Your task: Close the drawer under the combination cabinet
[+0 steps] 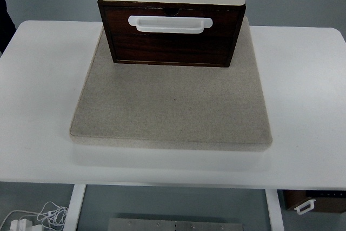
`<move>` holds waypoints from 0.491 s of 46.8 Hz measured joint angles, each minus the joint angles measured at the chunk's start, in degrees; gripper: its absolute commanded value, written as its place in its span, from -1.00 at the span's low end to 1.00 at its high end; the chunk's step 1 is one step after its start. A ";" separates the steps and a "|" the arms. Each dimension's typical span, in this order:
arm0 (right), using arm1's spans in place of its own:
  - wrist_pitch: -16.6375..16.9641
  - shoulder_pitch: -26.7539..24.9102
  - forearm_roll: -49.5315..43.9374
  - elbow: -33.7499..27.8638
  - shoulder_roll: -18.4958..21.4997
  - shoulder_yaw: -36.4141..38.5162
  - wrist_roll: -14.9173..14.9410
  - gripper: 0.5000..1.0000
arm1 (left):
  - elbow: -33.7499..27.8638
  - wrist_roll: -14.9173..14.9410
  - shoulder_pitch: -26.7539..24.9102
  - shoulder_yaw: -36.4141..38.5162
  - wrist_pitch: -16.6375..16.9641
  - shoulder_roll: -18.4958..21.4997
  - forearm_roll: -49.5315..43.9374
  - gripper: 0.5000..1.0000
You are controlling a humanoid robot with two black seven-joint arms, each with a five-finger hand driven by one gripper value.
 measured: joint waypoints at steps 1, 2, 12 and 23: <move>0.09 0.00 0.00 0.01 0.00 0.00 -0.01 0.81 | 1.04 0.00 0.15 0.01 0.10 0.40 -0.03 0.99; 0.20 0.01 0.00 0.02 0.00 0.00 0.00 0.81 | 2.17 0.00 0.24 0.02 0.17 0.73 -0.11 0.99; 0.17 0.02 -0.01 0.03 0.00 0.08 -0.01 0.81 | 11.05 0.70 2.03 0.50 0.26 3.13 -3.59 0.99; -0.15 0.02 -0.11 0.03 0.00 0.03 -0.01 0.81 | 13.18 0.87 7.23 0.65 -0.89 3.03 -3.81 0.99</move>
